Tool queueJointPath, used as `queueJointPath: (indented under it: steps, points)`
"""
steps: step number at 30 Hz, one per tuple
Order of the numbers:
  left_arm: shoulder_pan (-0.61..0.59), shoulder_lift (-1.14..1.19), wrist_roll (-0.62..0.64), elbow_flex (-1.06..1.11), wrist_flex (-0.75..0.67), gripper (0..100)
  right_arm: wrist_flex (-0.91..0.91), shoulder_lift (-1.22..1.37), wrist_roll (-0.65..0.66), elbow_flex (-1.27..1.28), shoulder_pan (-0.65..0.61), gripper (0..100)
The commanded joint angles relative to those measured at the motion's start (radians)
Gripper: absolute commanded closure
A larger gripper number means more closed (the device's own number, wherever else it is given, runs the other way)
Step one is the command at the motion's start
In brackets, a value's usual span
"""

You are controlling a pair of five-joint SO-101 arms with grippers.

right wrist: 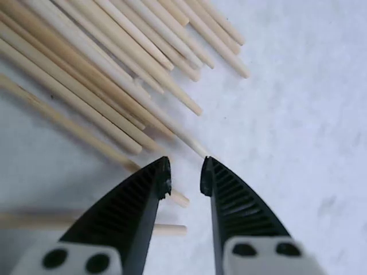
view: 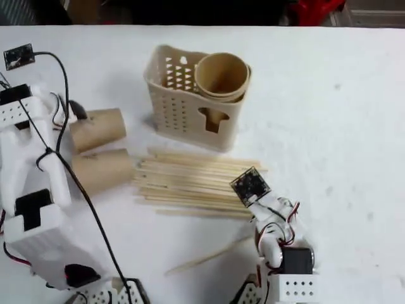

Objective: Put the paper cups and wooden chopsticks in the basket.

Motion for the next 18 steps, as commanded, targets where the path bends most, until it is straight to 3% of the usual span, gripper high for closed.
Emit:
queueJointPath:
  steps: [1,18]
  points:
    - [0.053,0.001,0.012,-0.043,0.029,71,-0.010,-0.007,0.011,0.008,0.005,90.5]
    - [0.085,0.007,0.005,-0.081,0.044,71,-0.010,-0.007,0.011,0.008,0.005,90.5]
